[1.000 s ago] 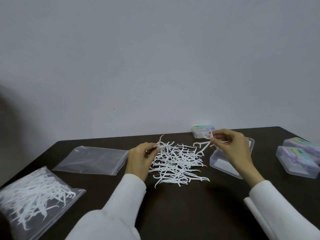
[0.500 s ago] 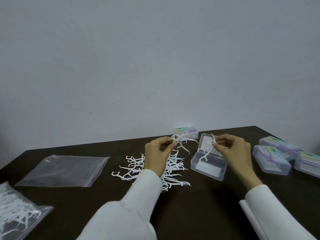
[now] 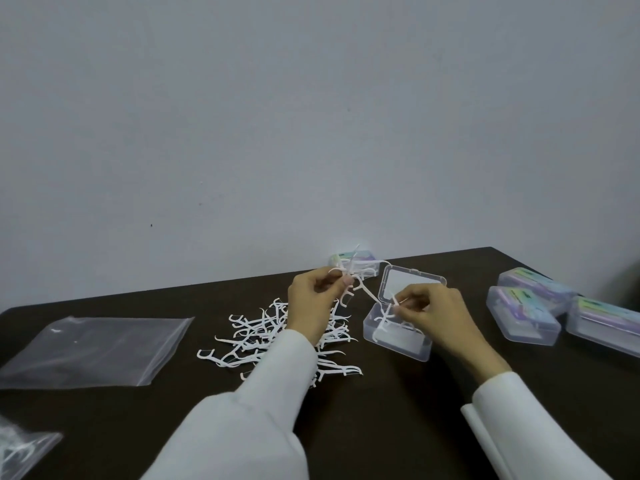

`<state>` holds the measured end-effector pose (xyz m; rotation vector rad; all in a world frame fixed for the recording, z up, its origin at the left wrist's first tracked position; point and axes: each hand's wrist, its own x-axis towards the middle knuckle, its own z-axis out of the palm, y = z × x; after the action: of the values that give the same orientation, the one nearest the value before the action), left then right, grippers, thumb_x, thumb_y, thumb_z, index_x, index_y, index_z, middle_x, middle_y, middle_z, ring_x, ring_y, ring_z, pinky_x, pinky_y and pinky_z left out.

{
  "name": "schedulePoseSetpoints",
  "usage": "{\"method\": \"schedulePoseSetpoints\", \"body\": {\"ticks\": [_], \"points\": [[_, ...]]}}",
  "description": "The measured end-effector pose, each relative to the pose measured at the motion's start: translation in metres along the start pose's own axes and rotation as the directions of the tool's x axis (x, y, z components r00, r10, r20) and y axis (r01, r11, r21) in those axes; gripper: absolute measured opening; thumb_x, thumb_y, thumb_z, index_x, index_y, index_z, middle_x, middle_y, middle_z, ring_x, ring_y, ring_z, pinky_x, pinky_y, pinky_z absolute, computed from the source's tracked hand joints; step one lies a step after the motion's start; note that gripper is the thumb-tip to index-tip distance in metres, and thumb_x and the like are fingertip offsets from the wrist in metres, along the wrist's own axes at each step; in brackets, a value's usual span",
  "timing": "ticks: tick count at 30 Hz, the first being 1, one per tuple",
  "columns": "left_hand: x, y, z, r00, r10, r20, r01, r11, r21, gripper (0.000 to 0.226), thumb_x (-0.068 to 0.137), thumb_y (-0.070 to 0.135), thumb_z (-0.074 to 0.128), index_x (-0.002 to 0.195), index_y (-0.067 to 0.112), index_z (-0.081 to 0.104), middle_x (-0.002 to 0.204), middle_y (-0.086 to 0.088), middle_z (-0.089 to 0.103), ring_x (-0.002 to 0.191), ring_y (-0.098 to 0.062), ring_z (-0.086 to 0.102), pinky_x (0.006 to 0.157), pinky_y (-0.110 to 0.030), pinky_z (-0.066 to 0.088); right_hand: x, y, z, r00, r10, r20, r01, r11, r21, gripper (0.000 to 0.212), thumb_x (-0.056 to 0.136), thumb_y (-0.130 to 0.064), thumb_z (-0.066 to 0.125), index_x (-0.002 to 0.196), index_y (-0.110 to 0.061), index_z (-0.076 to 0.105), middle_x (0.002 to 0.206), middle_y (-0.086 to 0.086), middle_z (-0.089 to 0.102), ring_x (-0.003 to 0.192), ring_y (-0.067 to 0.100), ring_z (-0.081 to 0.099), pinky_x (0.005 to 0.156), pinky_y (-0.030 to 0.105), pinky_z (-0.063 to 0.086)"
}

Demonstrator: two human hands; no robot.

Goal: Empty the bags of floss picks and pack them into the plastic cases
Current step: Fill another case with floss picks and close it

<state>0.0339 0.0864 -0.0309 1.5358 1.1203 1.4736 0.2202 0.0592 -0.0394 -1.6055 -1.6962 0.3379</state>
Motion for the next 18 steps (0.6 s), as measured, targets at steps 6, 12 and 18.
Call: {"method": "schedulePoseSetpoints", "body": {"ticks": [6, 12, 18], "points": [[0.002, -0.001, -0.002, 0.998, -0.057, 0.019, 0.058, 0.996, -0.075, 0.016, 0.079, 0.014, 0.073, 0.088, 0.001, 0.072, 0.073, 0.000, 0.066, 0.069, -0.008, 0.059, 0.068, -0.017, 0.049, -0.003, -0.001, 0.003, 0.991, -0.048, 0.122, 0.065, 0.988, -0.139, 0.017, 0.080, -0.029, 0.071, 0.096, -0.024, 0.071, 0.092, -0.008, 0.067, 0.081, 0.004, 0.062, 0.083, 0.028, 0.055], [0.000, 0.001, -0.001, 0.996, -0.069, 0.056, 0.074, 0.993, -0.091, 0.019, 0.081, 0.010, 0.070, 0.094, -0.004, 0.070, 0.081, -0.010, 0.068, 0.063, -0.002, 0.058, 0.064, -0.014, 0.049, -0.004, -0.007, -0.001, 0.976, -0.133, -0.170, 0.121, 0.989, -0.080, 0.044, 0.077, -0.032, 0.074, 0.117, -0.027, 0.057, 0.115, -0.006, 0.061, 0.092, 0.005, 0.056, 0.081, 0.019, 0.046], [-0.004, 0.005, 0.002, 0.984, -0.079, 0.161, 0.090, 0.994, -0.064, 0.016, 0.082, 0.007, 0.069, 0.093, -0.004, 0.070, 0.089, -0.017, 0.070, 0.076, -0.013, 0.064, 0.069, -0.014, 0.052, -0.009, -0.023, 0.002, 0.937, -0.349, -0.036, 0.350, 0.931, 0.104, 0.078, 0.076, -0.032, 0.075, 0.128, -0.054, 0.021, 0.131, -0.022, 0.036, 0.109, -0.010, 0.044, 0.091, 0.006, 0.034]]}}
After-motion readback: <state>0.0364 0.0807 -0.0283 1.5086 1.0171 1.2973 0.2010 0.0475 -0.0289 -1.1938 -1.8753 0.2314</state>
